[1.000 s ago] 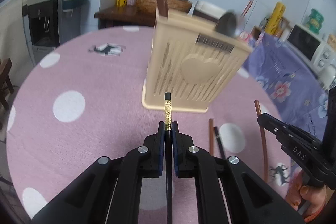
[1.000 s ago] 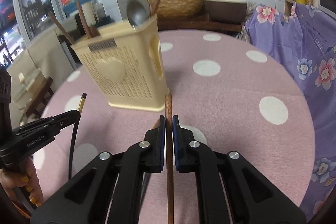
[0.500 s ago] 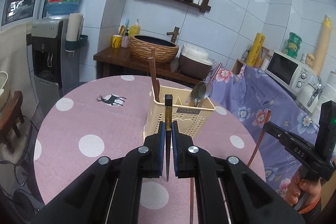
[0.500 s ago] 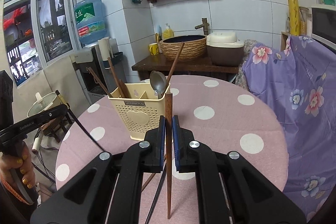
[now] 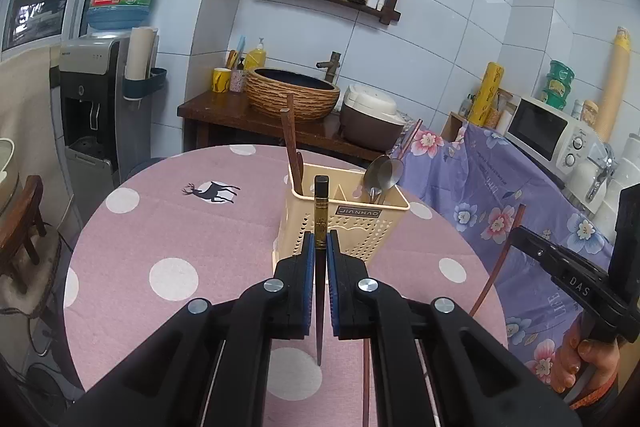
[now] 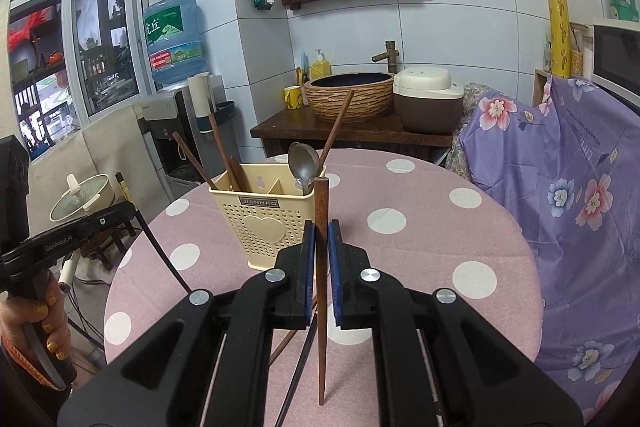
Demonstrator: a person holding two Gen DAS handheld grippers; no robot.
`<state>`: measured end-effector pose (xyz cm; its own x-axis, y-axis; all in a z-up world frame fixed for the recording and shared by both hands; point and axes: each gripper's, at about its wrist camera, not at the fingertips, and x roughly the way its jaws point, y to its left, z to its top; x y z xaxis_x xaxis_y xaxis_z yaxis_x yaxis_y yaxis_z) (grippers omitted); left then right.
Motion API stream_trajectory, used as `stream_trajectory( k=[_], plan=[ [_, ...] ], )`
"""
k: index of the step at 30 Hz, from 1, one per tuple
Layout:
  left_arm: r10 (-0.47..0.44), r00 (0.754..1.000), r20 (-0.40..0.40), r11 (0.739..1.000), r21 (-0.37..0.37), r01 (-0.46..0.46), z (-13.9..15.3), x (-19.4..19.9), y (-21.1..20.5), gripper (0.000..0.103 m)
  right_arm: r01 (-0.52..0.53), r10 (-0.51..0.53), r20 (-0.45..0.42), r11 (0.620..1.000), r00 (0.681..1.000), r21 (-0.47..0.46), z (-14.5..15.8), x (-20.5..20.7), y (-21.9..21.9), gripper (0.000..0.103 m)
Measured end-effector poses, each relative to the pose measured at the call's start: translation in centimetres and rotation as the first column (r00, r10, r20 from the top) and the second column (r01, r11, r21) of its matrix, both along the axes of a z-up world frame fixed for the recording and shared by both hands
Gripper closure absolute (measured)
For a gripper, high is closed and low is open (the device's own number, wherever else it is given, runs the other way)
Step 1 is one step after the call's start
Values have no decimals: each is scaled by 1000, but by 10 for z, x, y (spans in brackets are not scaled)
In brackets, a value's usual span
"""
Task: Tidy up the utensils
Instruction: 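Lift both chopsticks and carry both tools over the beige caddy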
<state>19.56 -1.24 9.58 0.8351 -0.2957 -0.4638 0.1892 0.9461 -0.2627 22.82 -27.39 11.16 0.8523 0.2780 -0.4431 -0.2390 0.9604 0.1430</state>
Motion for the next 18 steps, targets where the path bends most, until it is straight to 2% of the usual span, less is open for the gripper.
stream_trajectory(
  k=[12, 18],
  plan=[
    [-23, 1000, 3, 1000, -4, 23, 12, 6, -2, 96, -18, 18, 21, 1000, 1000, -1, 13, 3, 4, 95],
    [-43, 999, 15, 999, -7, 43, 33, 15, -4, 96, -39, 39, 51, 999, 998, -7, 37, 11, 10, 95]
  ],
)
